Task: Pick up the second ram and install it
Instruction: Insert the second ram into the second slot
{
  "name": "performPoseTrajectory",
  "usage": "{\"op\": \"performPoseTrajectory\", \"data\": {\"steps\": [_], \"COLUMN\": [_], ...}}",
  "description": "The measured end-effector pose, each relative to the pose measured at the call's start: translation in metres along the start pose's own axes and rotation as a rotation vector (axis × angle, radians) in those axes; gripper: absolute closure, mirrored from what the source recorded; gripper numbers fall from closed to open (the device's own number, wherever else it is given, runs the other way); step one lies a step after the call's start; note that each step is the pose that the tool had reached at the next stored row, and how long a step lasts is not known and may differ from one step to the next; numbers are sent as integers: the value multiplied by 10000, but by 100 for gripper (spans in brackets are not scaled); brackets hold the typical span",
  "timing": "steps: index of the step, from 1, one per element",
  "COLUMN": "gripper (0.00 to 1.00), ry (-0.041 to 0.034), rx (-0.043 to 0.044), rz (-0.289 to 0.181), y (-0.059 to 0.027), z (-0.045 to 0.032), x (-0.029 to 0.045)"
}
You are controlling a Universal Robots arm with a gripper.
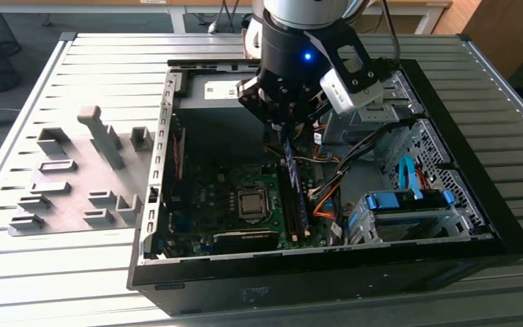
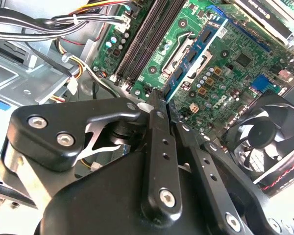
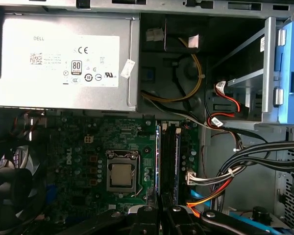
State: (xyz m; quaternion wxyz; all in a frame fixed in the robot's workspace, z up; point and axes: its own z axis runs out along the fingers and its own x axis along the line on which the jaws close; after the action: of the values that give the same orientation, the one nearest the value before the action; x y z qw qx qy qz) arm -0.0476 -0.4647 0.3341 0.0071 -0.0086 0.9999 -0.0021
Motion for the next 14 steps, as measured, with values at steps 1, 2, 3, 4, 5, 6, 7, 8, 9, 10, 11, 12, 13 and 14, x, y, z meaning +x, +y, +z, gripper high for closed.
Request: {"op": "performPoseTrajectory", "data": {"steps": [1, 2, 3, 4, 5, 6, 7, 8, 9, 10, 11, 12, 13, 14], "gripper": [86, 86, 86, 86, 86, 86, 86, 86, 86, 86, 86, 86, 86, 86], "ry": [0, 0, 0, 0, 0, 0, 0, 0, 0, 0, 0, 0, -3, -1], "rx": [0, 0, 0, 0, 0, 0, 0, 0, 0, 0, 1, -1, -6, -2], "rz": [-1, 0, 0, 0, 0, 0, 0, 0, -1, -1, -1, 0, 0, 10], "y": [0, 0, 0, 0, 0, 0, 0, 0, 0, 0, 0, 0, 0, -4], "z": [0, 1, 1, 1, 1, 1, 1, 1, 1, 1, 1, 5, 21, 34], "x": [0, 0, 0, 0, 0, 0, 0, 0, 0, 0, 0, 0, 0, 0]}}
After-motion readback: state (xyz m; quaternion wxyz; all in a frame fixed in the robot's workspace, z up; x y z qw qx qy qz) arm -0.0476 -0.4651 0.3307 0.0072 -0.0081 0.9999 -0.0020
